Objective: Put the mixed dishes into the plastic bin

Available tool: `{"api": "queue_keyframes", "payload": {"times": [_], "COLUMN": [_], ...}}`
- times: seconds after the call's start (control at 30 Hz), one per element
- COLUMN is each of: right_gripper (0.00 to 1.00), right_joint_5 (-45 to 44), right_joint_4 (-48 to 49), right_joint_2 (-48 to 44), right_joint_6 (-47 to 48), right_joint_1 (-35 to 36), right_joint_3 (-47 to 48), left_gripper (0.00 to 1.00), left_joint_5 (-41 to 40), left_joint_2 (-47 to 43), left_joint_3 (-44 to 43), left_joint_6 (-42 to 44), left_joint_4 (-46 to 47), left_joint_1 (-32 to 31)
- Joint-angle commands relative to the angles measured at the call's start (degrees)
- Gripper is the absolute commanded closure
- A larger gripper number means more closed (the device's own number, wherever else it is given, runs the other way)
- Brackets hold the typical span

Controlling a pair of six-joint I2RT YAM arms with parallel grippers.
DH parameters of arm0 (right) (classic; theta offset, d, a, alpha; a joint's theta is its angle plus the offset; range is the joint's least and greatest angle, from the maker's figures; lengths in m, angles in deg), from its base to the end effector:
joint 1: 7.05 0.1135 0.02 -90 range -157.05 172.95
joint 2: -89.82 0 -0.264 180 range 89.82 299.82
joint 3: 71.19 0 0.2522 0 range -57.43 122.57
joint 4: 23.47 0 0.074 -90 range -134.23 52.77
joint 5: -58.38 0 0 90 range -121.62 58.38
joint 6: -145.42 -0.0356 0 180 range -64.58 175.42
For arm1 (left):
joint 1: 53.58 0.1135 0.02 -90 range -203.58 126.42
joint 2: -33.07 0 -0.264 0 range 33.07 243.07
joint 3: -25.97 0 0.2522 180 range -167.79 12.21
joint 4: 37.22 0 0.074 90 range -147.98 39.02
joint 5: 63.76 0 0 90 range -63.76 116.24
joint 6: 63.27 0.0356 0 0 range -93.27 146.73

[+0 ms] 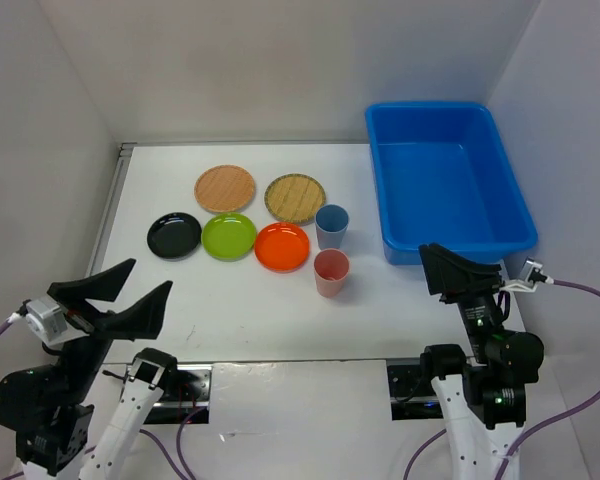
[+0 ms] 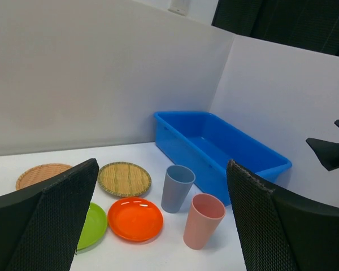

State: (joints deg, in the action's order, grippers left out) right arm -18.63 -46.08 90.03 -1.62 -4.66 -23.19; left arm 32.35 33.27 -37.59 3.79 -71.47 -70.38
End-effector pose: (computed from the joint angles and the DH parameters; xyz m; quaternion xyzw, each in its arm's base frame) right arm 0.0234 0.0090 0.3475 0.1596 0.5169 0.4684 0.6985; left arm -0.0349 0.0066 0.3931 0.0188 0.5077 -0.3180 0.8005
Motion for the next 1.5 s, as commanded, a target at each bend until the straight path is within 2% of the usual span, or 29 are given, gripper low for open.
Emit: {"api": "queue_keyframes", "payload": {"times": [0.0, 0.03, 0.13, 0.27, 0.37, 0.43, 0.53, 0.67, 0.87, 1.1, 1.33, 1.47], "right_gripper": [0.01, 0.01, 0.01, 0.01, 0.01, 0.01, 0.01, 0.05, 0.08, 0.08, 0.08, 0.08], "right_joint_5": [-0.95, 1.74, 3.79, 2.74, 4.31, 7.46, 9.24, 8.72, 7.13, 3.55, 6.87, 6.77], "right_joint_4": [-2.41, -2.41, -1.71, -5.02, -5.57, -4.26, -4.25, -4.25, -7.41, -13.21, -11.82, -6.81], "right_joint_2": [-4.69, -4.69, -4.69, -3.29, 1.36, 5.84, 12.43, 18.68, 30.63, 40.57, 49.18, 52.61], "right_joint_6": [0.41, 4.26, 7.98, 12.82, 13.96, 14.67, 18.08, 20.73, 23.37, 29.08, 28.39, 29.25], "right_joint_1": [0.42, 0.42, 0.42, 0.42, 0.42, 0.42, 0.42, -0.1, -0.11, 1.03, 3.22, 4.29], "right_joint_3": [-0.84, -0.84, -0.84, 0.56, 2.84, 4.51, 7.59, 10.05, 16.19, 23.58, 31.31, 30.1], "left_gripper": [0.0, 0.0, 0.0, 0.0, 0.0, 0.0, 0.0, 0.0, 0.0, 0.0, 0.0, 0.0], "left_joint_5": [-0.4, -1.53, -2.69, -1.37, 4.59, 8.81, 12.42, 14.02, 11.39, 4.8, -2.15, -3.21], "left_joint_2": [-6.71, -6.02, -6.01, -0.93, 13.97, 20.07, 33.32, 44.42, 63.05, 82.81, 93.48, 95.94], "left_joint_3": [0.93, 0.93, 2.77, 2.35, -3.01, -6.78, -10.82, -13.56, -23.75, -38.25, -42.22, -41.08], "left_joint_6": [-1.67, -3.32, -4.22, -6.15, -4.67, -3.96, -2.91, -2.37, 0.86, 4.47, 5.01, 4.4], "left_joint_4": [2.91, 2.91, 3.78, 5.2, 4.58, 3.97, 3.44, 4.76, 0.9, -6.4, -7.46, -4.48], "left_joint_1": [0.27, 0.27, 0.27, 0.27, 0.27, 0.8, 0.8, 0.8, -2.0, -10.18, -15.98, -17.22]}}
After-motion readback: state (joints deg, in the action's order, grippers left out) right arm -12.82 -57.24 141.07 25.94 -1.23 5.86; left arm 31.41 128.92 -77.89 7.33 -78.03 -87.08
